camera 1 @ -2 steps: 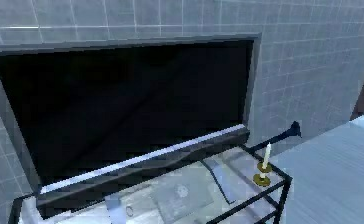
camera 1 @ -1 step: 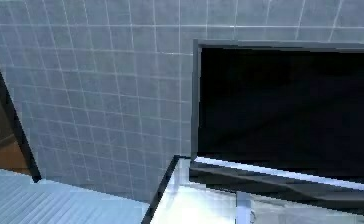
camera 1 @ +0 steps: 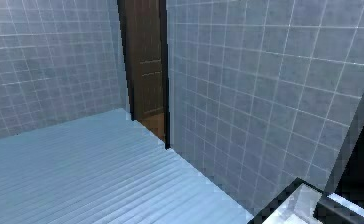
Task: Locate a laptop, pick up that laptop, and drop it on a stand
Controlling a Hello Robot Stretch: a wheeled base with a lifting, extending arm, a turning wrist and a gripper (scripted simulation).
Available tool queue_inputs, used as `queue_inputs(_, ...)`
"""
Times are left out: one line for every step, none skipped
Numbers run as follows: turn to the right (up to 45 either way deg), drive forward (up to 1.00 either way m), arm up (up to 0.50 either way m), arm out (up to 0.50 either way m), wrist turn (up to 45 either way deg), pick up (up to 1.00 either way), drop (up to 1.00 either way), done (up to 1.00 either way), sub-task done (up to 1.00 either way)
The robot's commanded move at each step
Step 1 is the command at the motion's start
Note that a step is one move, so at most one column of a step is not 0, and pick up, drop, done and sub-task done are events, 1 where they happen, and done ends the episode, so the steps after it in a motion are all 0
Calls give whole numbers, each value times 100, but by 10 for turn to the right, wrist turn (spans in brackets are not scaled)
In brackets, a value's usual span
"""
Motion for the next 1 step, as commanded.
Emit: queue_inputs(-60, 0, 0, 0, 0, 0, 0, 0, 0)
